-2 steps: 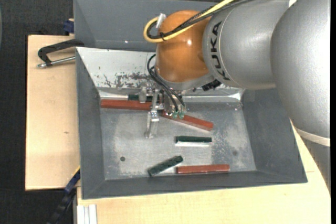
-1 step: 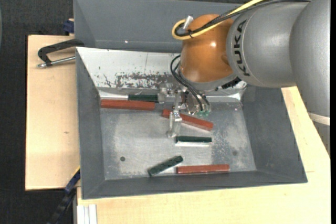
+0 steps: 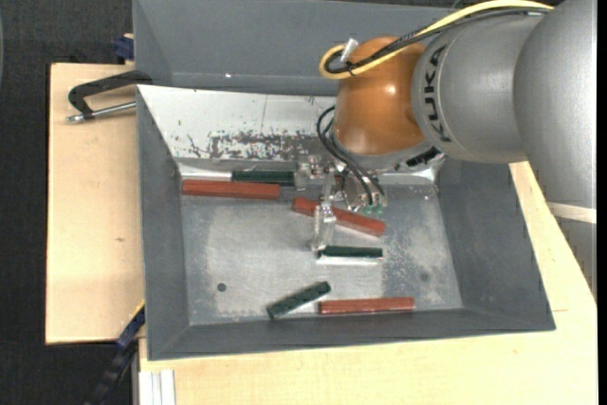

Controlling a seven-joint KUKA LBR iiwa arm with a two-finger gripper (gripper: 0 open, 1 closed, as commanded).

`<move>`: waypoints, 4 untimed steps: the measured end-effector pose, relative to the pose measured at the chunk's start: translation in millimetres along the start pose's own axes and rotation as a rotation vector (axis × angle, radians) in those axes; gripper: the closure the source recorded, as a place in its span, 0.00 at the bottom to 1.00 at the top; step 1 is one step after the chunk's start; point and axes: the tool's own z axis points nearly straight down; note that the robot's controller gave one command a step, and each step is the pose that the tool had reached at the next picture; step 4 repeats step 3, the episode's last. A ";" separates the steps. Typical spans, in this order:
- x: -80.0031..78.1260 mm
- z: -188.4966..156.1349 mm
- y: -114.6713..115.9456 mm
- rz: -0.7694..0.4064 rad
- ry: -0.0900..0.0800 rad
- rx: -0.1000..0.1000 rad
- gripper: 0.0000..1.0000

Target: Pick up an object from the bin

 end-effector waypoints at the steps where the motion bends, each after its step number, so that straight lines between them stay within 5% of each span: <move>1: 14.5 3.3 -83.9 0.069 0.001 -0.005 1.00; 2: 14.5 3.3 -83.8 0.069 0.001 -0.005 1.00; 3: 11.0 -133.7 -70.2 0.077 -0.004 -0.005 1.00; 4: 11.0 -133.7 -70.2 0.077 -0.004 -0.005 1.00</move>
Offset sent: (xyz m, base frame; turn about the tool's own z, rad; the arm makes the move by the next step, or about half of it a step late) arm 0.0000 0.0000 0.0000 0.0000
